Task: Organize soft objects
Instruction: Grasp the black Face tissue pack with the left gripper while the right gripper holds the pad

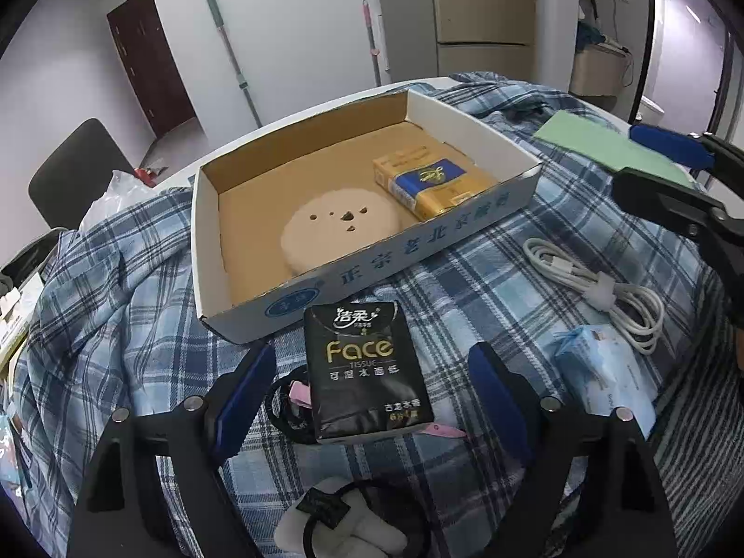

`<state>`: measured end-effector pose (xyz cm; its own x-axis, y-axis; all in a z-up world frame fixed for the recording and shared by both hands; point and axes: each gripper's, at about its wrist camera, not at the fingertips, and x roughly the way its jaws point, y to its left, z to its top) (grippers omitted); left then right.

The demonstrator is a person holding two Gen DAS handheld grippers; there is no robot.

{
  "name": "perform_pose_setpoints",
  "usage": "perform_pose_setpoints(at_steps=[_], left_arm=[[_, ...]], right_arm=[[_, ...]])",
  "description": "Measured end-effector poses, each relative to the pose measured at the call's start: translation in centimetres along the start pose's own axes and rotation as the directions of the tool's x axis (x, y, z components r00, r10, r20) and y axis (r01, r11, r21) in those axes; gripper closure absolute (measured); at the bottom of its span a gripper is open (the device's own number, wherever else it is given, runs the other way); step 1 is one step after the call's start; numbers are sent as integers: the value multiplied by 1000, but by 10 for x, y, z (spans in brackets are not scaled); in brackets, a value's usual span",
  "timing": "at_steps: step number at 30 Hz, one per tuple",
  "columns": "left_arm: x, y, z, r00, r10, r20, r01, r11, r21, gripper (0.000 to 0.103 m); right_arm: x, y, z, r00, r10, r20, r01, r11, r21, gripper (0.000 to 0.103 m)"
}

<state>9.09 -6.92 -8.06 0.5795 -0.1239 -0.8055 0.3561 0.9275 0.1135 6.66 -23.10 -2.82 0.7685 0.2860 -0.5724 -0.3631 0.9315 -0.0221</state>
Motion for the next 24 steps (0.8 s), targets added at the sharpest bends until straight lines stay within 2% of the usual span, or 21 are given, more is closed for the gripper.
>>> perform_pose_setpoints(at_steps=[3, 5, 7, 8, 10, 12, 18, 21, 24], left_arm=[[3, 4, -1, 1000, -11, -13, 11, 1000, -23, 28], [4, 7, -2, 1000, -11, -14, 11, 999, -38, 29], [5, 9, -2, 1000, -20, -19, 19, 999, -44, 34], [6, 8, -2, 999, -31, -23, 30, 999, -44, 40], [7, 7, -2, 999, -28, -23, 27, 999, -44, 43], [5, 8, -3, 999, -34, -8, 34, 998, -50, 55], [-4, 18, -4, 995, -87, 47, 91, 992, -93, 56], [-16, 19, -7, 989, -101, 109, 111, 989, -93, 56], [-32, 18, -9, 975, -117, 188, 134, 988, -81, 56]], right_arm=[[0, 4, 0, 1000, -12, 5, 12, 1000, -21, 33], [0, 7, -1, 1000, -20, 5, 20, 999, -34, 33], [1, 9, -1, 1000, -25, 5, 25, 999, -43, 33], [1, 9, -2, 1000, -26, 4, 26, 999, -45, 33], [2, 9, -2, 1000, -26, 1, 26, 999, -44, 33], [3, 7, -2, 1000, -24, -5, 24, 999, -36, 33], [7, 4, -4, 1000, -14, -23, 13, 1000, -21, 33], [7, 3, -4, 1000, -12, -21, 12, 1000, -19, 33], [8, 1, -4, 1000, -11, -20, 11, 1000, -8, 33]])
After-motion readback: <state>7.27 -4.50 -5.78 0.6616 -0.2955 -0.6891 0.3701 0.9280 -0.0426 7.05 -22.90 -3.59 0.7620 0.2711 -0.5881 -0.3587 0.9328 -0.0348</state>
